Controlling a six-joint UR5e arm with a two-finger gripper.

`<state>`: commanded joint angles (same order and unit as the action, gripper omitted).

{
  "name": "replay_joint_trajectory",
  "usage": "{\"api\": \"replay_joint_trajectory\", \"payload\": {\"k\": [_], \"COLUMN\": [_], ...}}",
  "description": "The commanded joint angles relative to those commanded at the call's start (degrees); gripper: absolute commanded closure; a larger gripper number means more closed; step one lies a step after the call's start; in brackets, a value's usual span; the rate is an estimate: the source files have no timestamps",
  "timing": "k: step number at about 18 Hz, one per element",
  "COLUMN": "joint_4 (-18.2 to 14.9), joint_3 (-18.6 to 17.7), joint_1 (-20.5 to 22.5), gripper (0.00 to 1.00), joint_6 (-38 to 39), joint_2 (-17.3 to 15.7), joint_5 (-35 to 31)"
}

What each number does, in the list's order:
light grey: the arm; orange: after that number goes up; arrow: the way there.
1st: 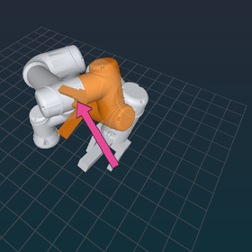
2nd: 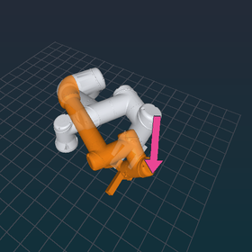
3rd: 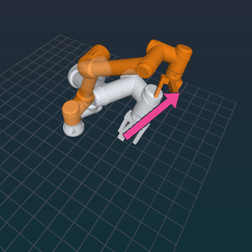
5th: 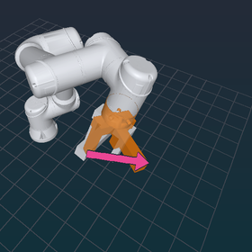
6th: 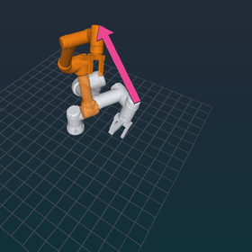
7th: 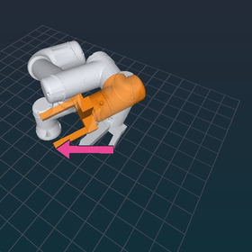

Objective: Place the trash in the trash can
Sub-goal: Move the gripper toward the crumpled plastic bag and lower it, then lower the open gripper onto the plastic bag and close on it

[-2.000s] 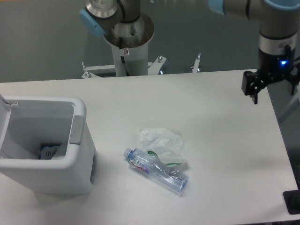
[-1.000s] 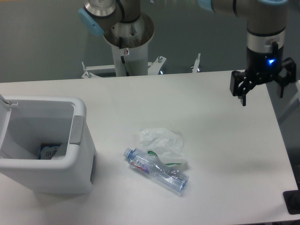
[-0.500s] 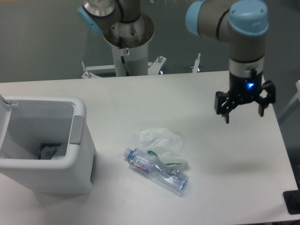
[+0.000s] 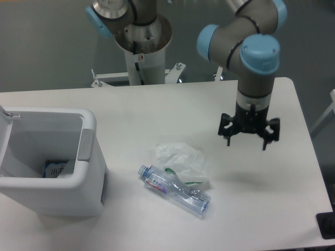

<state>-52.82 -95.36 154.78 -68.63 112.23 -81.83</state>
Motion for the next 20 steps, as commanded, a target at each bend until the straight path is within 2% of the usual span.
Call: {"api": "replay_joint_trajectory", "payload": {"k": [5,10,20], "joint_4": [0.26,1.84,2.11], "joint_3": [1.23,3.78,2.73], "joint_1": [-1.40,-4.56,-7.29], "gripper": [0.00,0.00,0.00], "joint_6": [-3.00,-4.14,-3.62], "joint_2": [2.73,7.21,9.32], "joint_5": [2.99,3.79,3.26]}}
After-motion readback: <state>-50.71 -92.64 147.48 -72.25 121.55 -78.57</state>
